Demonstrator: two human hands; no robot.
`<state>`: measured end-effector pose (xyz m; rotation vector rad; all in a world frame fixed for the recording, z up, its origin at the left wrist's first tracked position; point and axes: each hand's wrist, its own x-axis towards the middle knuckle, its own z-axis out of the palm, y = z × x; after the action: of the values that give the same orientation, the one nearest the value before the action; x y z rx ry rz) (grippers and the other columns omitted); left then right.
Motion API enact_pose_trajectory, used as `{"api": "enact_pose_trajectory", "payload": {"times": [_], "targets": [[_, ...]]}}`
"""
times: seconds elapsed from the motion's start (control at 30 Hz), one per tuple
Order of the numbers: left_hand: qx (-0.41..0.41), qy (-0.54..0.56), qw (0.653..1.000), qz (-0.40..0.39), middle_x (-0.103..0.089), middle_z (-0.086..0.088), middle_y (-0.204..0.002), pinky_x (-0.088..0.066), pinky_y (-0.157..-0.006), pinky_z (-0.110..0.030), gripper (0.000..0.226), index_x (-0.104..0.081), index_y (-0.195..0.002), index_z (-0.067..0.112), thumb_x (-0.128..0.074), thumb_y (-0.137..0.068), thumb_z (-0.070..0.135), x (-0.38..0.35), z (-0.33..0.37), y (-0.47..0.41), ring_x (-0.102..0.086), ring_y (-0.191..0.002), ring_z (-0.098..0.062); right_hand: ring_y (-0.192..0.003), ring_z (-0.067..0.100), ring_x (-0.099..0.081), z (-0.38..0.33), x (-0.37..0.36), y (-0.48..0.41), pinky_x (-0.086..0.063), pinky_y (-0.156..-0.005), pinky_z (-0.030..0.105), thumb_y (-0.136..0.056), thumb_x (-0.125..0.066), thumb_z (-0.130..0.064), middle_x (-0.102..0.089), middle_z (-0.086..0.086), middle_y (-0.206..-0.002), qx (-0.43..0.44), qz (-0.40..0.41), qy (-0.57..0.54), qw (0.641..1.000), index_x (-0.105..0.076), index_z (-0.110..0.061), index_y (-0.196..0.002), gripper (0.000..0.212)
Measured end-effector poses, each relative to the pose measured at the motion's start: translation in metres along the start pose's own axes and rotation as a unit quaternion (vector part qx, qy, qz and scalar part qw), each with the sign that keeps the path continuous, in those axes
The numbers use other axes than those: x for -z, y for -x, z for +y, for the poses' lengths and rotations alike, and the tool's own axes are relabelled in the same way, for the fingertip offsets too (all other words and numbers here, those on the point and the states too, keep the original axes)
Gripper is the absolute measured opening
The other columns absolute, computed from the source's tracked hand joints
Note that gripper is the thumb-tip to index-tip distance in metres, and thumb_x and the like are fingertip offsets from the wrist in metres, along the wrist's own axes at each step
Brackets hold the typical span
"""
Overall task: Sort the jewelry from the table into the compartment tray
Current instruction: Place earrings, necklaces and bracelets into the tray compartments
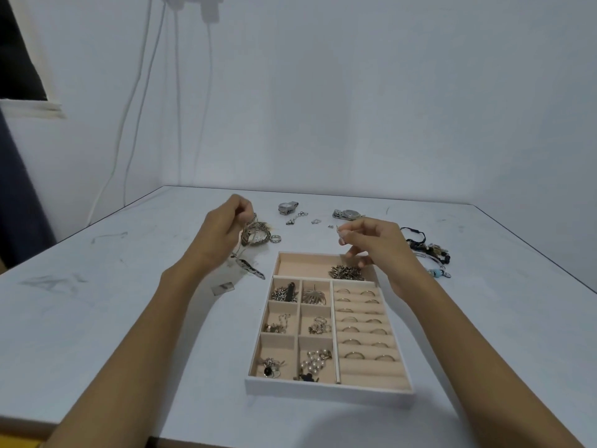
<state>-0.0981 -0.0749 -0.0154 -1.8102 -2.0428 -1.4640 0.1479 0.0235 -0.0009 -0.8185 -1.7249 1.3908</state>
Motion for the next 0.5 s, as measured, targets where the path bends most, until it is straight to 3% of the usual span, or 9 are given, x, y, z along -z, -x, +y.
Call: {"api": "enact_pose_trajectory", "payload": {"times": [0.1, 0.23, 0.3, 0.4, 0.5], "targets": [[-0.01, 0.085, 0.995, 0.058, -0.052, -0.001, -0.077, -0.035, -0.059, -0.015, 0.013, -0.051, -0.092, 0.008, -0.041, -0.097, 0.002, 0.0, 0.025, -0.003, -0.04, -0.063, -0.008, -0.059, 0.017, -0.058, 0.0, -0.001, -0.001, -0.041, -0.042, 0.016, -0.088, -0.065, -0.007, -0.066, 0.004, -0.079, 0.009, -0.002, 0.027, 1.0, -0.07, -0.006, -0.093, 0.007], [-0.022, 0.197, 0.976, 0.091, -0.055, 0.006, -0.076, -0.041, -0.064, -0.016, 0.02, -0.056, -0.093, 0.02, -0.042, -0.1, 0.007, -0.001, 0.058, -0.005, -0.048, -0.065, -0.004, -0.061, 0.017, -0.061, -0.001, -0.003, -0.001, -0.044, -0.043, 0.016, -0.087, -0.066, -0.007, -0.066, 0.004, -0.079, 0.026, -0.008, 0.059, 0.998, -0.071, -0.007, -0.089, 0.005], [-0.036, 0.229, 0.968, 0.095, -0.054, 0.003, -0.074, -0.041, -0.064, -0.015, 0.02, -0.058, -0.095, 0.016, -0.041, -0.101, 0.007, -0.002, 0.073, -0.004, -0.047, -0.062, -0.004, -0.064, 0.017, -0.06, -0.002, -0.005, -0.001, -0.047, -0.047, 0.016, -0.086, -0.067, -0.006, -0.065, 0.005, -0.081, 0.035, -0.016, 0.068, 0.997, -0.07, -0.008, -0.086, 0.004], [-0.053, 0.263, 0.958, 0.098, -0.052, 0.001, -0.072, -0.04, -0.064, -0.016, 0.02, -0.059, -0.094, 0.016, -0.041, -0.101, 0.009, -0.003, 0.09, -0.001, -0.046, -0.063, -0.007, -0.064, 0.015, -0.061, -0.002, -0.006, -0.001, -0.055, -0.06, 0.027, -0.086, -0.068, -0.01, -0.066, 0.005, -0.083, 0.042, -0.027, 0.108, 0.993, -0.071, -0.009, -0.088, 0.003], [-0.053, 0.293, 0.95, 0.093, -0.048, 0.001, -0.069, -0.039, -0.062, -0.014, 0.021, -0.058, -0.092, 0.017, -0.041, -0.102, 0.01, -0.007, 0.1, 0.002, -0.045, -0.062, -0.005, -0.066, 0.016, -0.065, -0.004, -0.006, 0.002, -0.045, -0.056, 0.026, -0.086, -0.067, -0.01, -0.067, 0.002, -0.077, 0.045, -0.052, 0.154, 0.986, -0.071, -0.009, -0.087, 0.004]]}}
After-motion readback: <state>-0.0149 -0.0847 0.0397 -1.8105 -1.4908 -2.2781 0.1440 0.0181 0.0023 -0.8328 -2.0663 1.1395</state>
